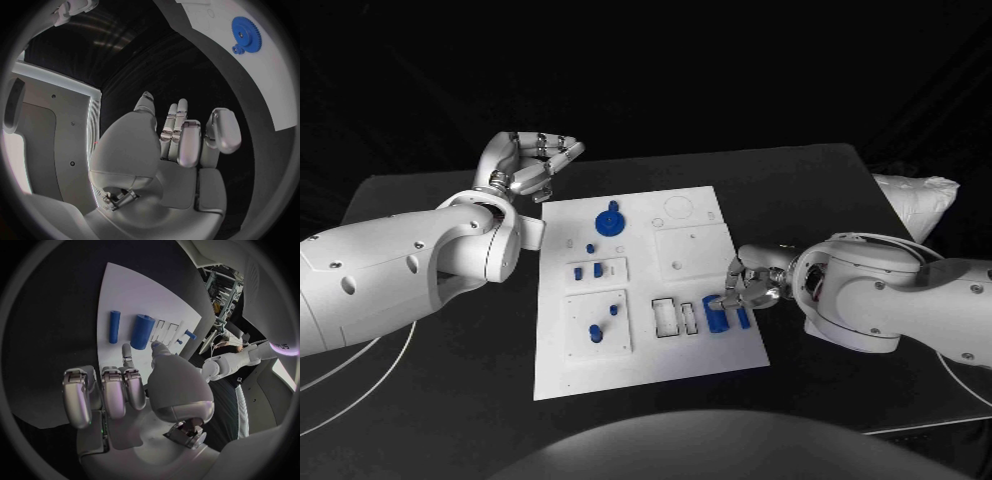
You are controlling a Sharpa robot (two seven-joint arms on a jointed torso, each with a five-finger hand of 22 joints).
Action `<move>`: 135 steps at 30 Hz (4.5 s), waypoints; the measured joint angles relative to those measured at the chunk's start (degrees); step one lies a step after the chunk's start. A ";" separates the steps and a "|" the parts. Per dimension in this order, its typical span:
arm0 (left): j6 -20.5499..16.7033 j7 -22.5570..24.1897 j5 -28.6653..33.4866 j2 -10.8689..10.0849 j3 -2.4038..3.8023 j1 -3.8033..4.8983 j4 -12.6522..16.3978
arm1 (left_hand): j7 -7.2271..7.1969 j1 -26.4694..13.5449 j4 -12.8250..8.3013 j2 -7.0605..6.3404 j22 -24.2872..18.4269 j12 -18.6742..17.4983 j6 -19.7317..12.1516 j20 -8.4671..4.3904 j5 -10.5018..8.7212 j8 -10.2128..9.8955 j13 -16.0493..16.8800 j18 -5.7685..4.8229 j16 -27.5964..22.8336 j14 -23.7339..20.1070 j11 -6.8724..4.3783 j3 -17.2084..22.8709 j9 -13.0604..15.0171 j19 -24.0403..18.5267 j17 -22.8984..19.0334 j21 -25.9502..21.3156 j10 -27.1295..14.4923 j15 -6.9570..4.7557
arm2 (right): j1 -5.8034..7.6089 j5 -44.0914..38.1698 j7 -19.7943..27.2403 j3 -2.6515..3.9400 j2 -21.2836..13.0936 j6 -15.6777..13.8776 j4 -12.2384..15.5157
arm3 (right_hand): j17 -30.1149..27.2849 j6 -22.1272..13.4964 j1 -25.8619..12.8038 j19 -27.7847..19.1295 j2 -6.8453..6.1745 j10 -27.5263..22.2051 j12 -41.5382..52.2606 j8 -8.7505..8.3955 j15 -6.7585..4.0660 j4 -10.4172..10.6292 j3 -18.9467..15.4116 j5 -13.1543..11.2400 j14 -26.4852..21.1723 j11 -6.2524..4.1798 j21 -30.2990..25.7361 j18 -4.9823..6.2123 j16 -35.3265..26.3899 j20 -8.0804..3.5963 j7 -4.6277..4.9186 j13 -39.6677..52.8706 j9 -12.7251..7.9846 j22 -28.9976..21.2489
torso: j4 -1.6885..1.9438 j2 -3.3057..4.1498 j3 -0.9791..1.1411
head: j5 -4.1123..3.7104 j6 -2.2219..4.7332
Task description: Assemble the parts on the task board
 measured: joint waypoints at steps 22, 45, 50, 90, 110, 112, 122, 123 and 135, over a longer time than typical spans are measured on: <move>0.03 -0.03 0.00 -0.52 0.00 0.00 0.26 | 0.00 0.00 0.00 0.00 0.00 0.00 0.00 0.00 0.00 0.00 0.00 0.00 0.00 0.00 0.00 0.00 0.01 0.00 0.00 0.00 0.00 0.00 | -1.21 1.09 -0.85 0.23 3.47 2.81 -2.12 | -0.01 -1.34 -0.23 0.00 0.24 0.00 0.00 -1.76 0.01 -0.33 0.96 -1.19 -0.01 0.00 0.00 0.00 0.00 0.01 0.58 -0.01 0.54 -0.01 | -0.01 0.03 -0.06 | 0.72 0.00; 0.03 -0.04 0.00 -0.98 0.00 0.00 0.63 | 0.00 0.23 0.00 0.23 0.00 0.00 0.00 0.00 0.00 0.00 0.00 0.00 0.00 0.00 0.00 0.00 0.02 0.00 -0.06 -0.28 0.00 0.00 | -2.04 2.49 -0.55 0.66 6.20 2.62 -3.77 | -0.02 -0.21 2.71 -0.01 2.20 -0.02 0.00 -2.34 0.43 -4.24 5.18 -8.89 -0.01 0.42 0.47 0.00 0.00 0.45 0.88 -0.03 12.13 0.03 | 0.02 -0.03 -0.08 | 0.85 0.00; 0.03 -0.04 0.00 -0.98 0.00 0.00 0.63 | 0.00 0.23 0.00 0.23 0.00 0.00 0.00 0.00 0.00 0.00 0.00 0.00 0.00 0.00 0.00 0.00 0.02 0.00 -0.06 -0.28 0.00 0.00 | -2.01 3.14 -0.54 0.72 6.42 2.66 -3.98 | -0.03 0.19 3.28 -0.01 2.18 -0.02 0.00 -2.38 0.43 -4.73 5.18 -9.10 -0.01 0.42 0.46 0.00 0.00 0.45 0.89 -0.03 12.13 0.02 | -0.02 -0.03 -0.08 | 0.96 0.00; 0.09 -0.13 0.00 -0.90 0.00 0.00 0.51 | 0.20 0.22 0.00 0.22 0.00 0.00 -0.20 0.00 0.19 0.00 0.00 0.00 0.00 0.00 0.00 0.00 0.02 0.00 -0.05 -0.27 0.00 0.00 | -2.42 32.24 7.54 0.02 2.95 -10.73 -4.24 | -0.04 8.01 8.19 -0.01 0.13 0.08 0.00 -16.64 0.86 -8.15 12.41 1.65 0.01 0.52 0.45 -0.01 -0.01 0.44 0.82 0.01 -9.80 0.00 | 0.00 0.04 -0.07 | 1.56 0.00; 0.10 -0.18 0.00 -0.81 0.00 0.00 0.26 | 0.20 0.22 0.00 0.22 0.00 0.00 -0.20 0.00 0.19 0.00 0.00 0.00 0.00 0.00 0.00 0.00 0.03 0.00 -0.05 -0.27 0.00 0.00 | -1.13 43.72 11.61 0.04 2.08 -12.68 -4.42 | -0.04 8.44 8.19 -0.01 0.13 0.09 0.00 -17.14 0.86 -8.93 13.54 0.96 0.01 0.52 0.45 0.00 -0.01 0.44 1.25 -0.01 -10.26 -0.01 | 0.00 -0.04 -0.09 | 1.70 0.00; 0.10 -0.18 0.00 -0.82 0.00 0.00 0.25 | 0.20 0.22 0.00 0.22 0.00 0.00 -0.20 0.00 0.19 0.00 0.00 0.00 0.00 0.00 0.00 0.00 0.03 0.00 -0.04 -0.27 0.00 0.00 | -1.08 44.95 11.87 0.04 2.18 -12.65 -4.53 | -0.04 8.44 8.20 -0.01 0.13 0.09 0.00 -17.14 0.85 -8.93 13.54 0.86 0.01 0.52 0.45 0.00 -0.01 0.44 1.25 -0.01 -10.26 -0.01 | 0.01 -0.04 -0.10 | 1.71 0.00; 0.10 -0.23 0.00 -0.81 0.00 0.00 0.24 | 0.20 0.22 0.00 0.22 0.02 0.00 -0.20 0.00 0.19 0.00 0.00 0.00 0.00 0.00 0.00 0.00 0.03 0.00 -0.04 -0.27 0.00 0.00 | -0.80 52.70 12.43 0.03 3.40 -10.89 -5.20 | -0.04 8.63 8.20 -0.01 0.13 0.09 0.00 -17.09 0.85 -9.08 13.68 0.54 0.01 0.52 0.45 0.00 -0.01 0.44 1.44 -0.01 -10.32 0.03 | 0.03 0.00 -0.09 | 1.88 0.00; 0.10 -0.24 0.00 -0.81 0.00 0.00 0.24 | 0.20 0.22 0.00 0.22 0.04 0.00 -0.20 0.00 0.18 0.00 0.00 0.00 0.00 0.00 0.00 0.00 0.03 0.00 -0.04 -0.27 0.00 0.00 | -0.76 53.50 12.42 0.03 3.63 -10.50 -5.34 | -0.04 8.63 8.20 -0.01 0.13 0.09 0.00 -17.09 0.85 -9.09 13.68 0.54 0.01 0.52 0.45 0.00 -0.01 0.44 1.44 -0.01 -10.32 0.03 | 0.03 -0.01 -0.09 | 1.84 0.00; 0.10 -0.28 0.00 -0.62 0.00 0.00 0.12 | 0.20 0.22 0.00 0.22 0.04 0.00 -0.20 0.00 0.18 0.00 0.00 0.00 0.00 0.00 0.00 0.00 0.03 0.00 -0.04 -0.27 0.00 0.00 | -0.48 56.69 10.91 0.03 6.53 -7.25 -7.50 | -0.04 8.63 8.20 -0.01 0.13 0.09 0.00 -17.32 0.85 -9.17 13.75 0.02 0.01 0.52 0.45 0.00 -0.01 0.85 1.44 -0.02 -10.82 0.02 | 0.02 -0.03 -0.09 | 1.77 0.00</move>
